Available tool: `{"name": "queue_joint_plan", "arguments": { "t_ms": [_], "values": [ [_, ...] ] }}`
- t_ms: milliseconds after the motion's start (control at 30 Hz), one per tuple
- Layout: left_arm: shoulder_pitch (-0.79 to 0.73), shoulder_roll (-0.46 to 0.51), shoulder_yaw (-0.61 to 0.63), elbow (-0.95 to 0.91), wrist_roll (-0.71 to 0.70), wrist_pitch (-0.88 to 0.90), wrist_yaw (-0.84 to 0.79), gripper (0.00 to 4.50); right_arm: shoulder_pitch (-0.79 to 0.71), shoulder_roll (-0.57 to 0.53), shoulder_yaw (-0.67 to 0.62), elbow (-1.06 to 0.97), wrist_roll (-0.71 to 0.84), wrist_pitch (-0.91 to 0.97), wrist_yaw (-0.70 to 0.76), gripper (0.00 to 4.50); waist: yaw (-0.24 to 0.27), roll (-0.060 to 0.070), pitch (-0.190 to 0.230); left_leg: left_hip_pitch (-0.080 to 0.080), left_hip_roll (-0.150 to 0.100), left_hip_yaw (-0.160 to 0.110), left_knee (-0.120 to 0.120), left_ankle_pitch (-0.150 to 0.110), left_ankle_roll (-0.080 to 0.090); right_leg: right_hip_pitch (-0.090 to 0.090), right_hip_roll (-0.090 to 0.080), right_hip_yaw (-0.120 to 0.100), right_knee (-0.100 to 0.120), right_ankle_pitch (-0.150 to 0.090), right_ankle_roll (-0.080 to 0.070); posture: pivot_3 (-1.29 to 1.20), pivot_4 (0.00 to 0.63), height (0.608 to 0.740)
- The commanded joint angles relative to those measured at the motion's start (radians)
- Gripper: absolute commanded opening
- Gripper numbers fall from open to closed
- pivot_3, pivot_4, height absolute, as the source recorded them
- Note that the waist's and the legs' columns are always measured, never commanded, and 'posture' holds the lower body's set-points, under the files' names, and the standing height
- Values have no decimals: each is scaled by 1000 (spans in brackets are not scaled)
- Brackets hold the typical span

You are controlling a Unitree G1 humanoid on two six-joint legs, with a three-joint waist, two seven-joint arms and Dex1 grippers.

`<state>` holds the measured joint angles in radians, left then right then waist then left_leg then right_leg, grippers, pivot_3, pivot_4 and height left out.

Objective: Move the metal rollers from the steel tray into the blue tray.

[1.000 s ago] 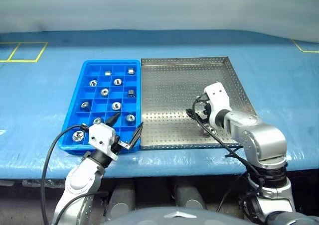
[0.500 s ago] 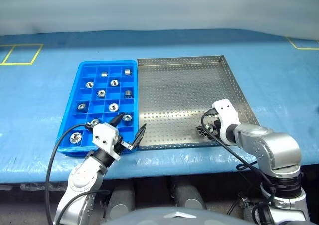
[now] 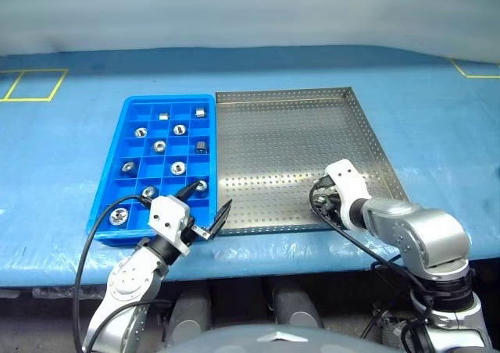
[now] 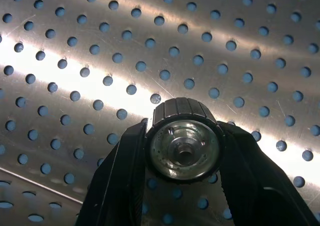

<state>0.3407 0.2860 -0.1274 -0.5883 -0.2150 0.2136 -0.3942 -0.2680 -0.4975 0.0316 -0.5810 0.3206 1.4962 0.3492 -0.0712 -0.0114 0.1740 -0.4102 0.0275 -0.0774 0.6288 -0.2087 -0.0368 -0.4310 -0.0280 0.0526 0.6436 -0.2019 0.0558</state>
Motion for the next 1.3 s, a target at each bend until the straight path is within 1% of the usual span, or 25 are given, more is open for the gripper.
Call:
{"name": "queue_joint_plan", "arguments": {
  "t_ms": [33,100,300,467,633,767,967,1133,1267,1300],
  "values": [
    [7,10,0,-43,13,-9,7,4500,-57,12,45,-31,24,-114,33,1706,0,0,0,0,0,0,0,0,0,0,0,0,0,0,0,-4,150,740],
    [16,11,5,-51,21,-11,15,4500,-90,23,86,-14,21,-172,44,1706,3,0,0,0,0,0,0,0,0,0,0,0,0,0,0,15,150,740],
    [64,3,29,-93,59,-28,72,4500,-209,109,228,75,5,-354,83,1706,15,0,0,0,0,-1,0,0,0,0,0,0,0,0,0,106,150,740],
    [147,-19,56,-144,80,-64,118,4500,-278,183,315,158,-10,-487,125,1706,42,-1,0,0,0,-1,-1,0,0,0,0,0,0,0,0,188,150,740],
    [269,-50,82,-170,114,-154,160,4500,-314,249,405,233,-34,-632,182,1706,72,-1,1,0,0,-1,-1,0,0,0,0,-1,-1,0,0,266,150,740],
    [355,-69,89,-180,133,-217,178,4500,-312,289,444,282,-45,-693,214,1706,103,-1,1,0,0,-1,-1,0,0,0,0,-1,-1,0,0,318,150,740],
    [468,-88,81,-196,135,-272,183,4500,-295,332,502,358,-57,-739,257,1706,132,-1,1,-1,1,-1,-1,0,0,-1,-1,-1,-1,0,0,368,150,740],
    [486,-97,70,-197,139,-286,189,4500,-274,348,536,402,-60,-744,293,1706,154,-1,1,-2,1,-1,-1,-1,-1,-3,-1,-2,-2,-1,-1,380,150,740],
    [487,-99,64,-195,141,-288,189,4500,-265,343,557,409,-65,-740,320,1706,161,-1,1,-5,1,0,-2,-1,-2,-6,-1,-2,-2,-1,-1,381,150,740],
    [487,-98,63,-195,140,-288,188,4500,-264,342,558,410,-65,-736,327,2056,163,-1,1,-5,1,0,-2,-1,-2,-6,-1,-2,-1,-1,-1,381,150,740]
  ]
}}
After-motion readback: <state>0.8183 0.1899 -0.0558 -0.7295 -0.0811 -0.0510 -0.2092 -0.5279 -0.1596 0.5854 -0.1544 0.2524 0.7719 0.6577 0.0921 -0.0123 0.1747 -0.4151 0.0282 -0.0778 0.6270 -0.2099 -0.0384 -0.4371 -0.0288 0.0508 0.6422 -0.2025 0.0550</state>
